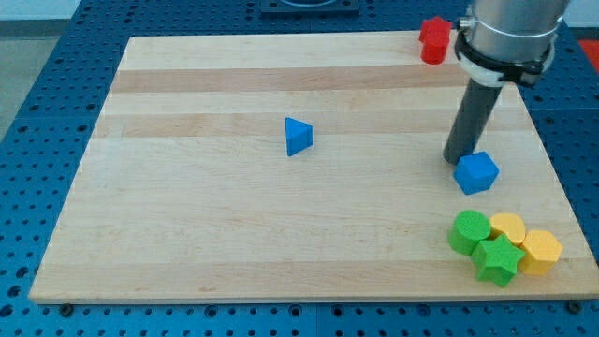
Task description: Move the blue cube into group of blocks
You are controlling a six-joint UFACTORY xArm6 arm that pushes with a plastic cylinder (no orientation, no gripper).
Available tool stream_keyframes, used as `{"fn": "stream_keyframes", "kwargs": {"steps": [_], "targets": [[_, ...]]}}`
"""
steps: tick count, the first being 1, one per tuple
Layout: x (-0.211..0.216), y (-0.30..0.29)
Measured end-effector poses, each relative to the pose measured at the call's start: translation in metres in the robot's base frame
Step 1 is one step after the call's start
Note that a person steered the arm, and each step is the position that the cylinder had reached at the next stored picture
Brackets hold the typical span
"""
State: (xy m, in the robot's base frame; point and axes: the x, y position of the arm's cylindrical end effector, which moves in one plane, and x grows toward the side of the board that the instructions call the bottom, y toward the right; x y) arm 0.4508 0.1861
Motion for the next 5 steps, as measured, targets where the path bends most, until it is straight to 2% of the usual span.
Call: {"fn": "stream_keyframes", "kwargs": {"steps": [2, 5], "targets": [[0.009, 0.011], [0.059, 0.011]]}}
